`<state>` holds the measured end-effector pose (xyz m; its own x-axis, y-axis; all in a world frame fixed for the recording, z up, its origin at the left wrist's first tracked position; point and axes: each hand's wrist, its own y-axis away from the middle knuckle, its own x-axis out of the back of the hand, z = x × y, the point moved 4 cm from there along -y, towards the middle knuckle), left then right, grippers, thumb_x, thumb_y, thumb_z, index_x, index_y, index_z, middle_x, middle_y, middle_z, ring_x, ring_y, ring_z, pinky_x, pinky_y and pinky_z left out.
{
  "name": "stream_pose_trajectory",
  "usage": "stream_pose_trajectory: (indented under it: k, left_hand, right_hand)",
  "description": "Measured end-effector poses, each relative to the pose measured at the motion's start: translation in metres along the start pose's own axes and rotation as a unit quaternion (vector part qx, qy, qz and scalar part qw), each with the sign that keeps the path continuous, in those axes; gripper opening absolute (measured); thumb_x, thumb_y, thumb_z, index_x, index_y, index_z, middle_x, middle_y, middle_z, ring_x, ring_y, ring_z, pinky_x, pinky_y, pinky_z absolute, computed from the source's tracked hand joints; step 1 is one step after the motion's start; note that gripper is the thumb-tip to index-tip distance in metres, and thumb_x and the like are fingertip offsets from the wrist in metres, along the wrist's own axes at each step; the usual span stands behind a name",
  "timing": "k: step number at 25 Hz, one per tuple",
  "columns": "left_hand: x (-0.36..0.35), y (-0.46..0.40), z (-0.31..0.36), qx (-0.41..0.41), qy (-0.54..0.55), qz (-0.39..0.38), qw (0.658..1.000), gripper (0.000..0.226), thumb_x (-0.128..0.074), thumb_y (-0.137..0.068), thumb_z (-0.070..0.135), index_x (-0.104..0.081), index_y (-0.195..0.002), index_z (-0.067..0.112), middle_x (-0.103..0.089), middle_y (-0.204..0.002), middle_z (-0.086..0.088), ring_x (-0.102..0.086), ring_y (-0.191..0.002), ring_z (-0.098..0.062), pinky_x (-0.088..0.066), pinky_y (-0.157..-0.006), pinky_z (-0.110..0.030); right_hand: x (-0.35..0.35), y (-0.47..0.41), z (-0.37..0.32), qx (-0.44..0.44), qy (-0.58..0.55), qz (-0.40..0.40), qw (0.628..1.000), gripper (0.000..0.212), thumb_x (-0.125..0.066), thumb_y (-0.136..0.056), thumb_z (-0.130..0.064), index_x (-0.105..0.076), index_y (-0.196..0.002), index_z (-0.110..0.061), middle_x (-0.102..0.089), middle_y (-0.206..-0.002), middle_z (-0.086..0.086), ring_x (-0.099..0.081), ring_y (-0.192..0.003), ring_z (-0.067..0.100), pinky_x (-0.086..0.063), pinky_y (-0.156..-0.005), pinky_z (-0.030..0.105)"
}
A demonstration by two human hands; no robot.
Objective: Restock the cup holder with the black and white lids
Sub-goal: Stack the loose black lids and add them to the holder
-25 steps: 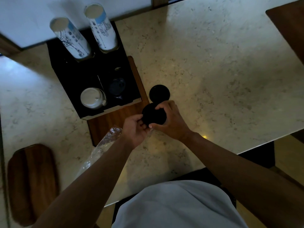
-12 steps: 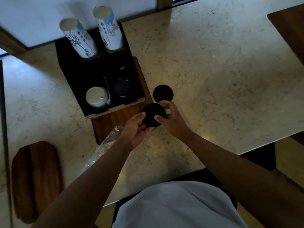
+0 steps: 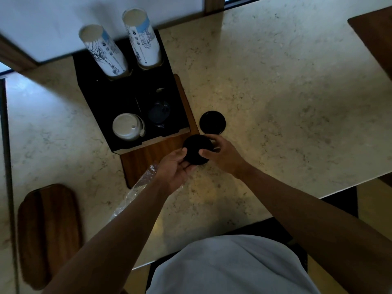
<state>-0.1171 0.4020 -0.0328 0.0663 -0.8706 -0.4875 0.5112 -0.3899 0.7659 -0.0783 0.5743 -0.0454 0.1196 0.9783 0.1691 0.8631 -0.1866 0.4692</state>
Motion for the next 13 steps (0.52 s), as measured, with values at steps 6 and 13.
stream_pose_trajectory:
  k: [6,13]
  left_hand:
    - [0.009,-0.011,0.005,0.011,-0.006,0.051,0.999,0.022,-0.054,-0.100,0.009,-0.059,-0.121,0.004,-0.077,-0.107,-0.015,-0.074,-0.100,-0.028,-0.063,-0.078,-0.040]
    - [0.013,-0.014,0.002,0.033,-0.002,0.091,0.995,0.020,-0.054,-0.099,0.010,-0.063,-0.116,0.005,-0.076,-0.109,-0.015,-0.070,-0.106,-0.029,-0.058,-0.084,-0.041]
  right_hand:
    - [0.038,-0.050,-0.018,0.073,0.310,0.178,0.931,0.048,-0.074,-0.080,-0.036,-0.059,-0.122,-0.018,-0.043,-0.131,0.013,-0.041,-0.118,0.031,-0.039,-0.097,0.032]
    - [0.039,-0.082,-0.018,0.094,0.377,0.114,0.914,0.041,-0.071,-0.084,-0.044,-0.060,-0.112,-0.017,-0.046,-0.136,0.011,-0.037,-0.127,0.035,-0.039,-0.106,0.044]
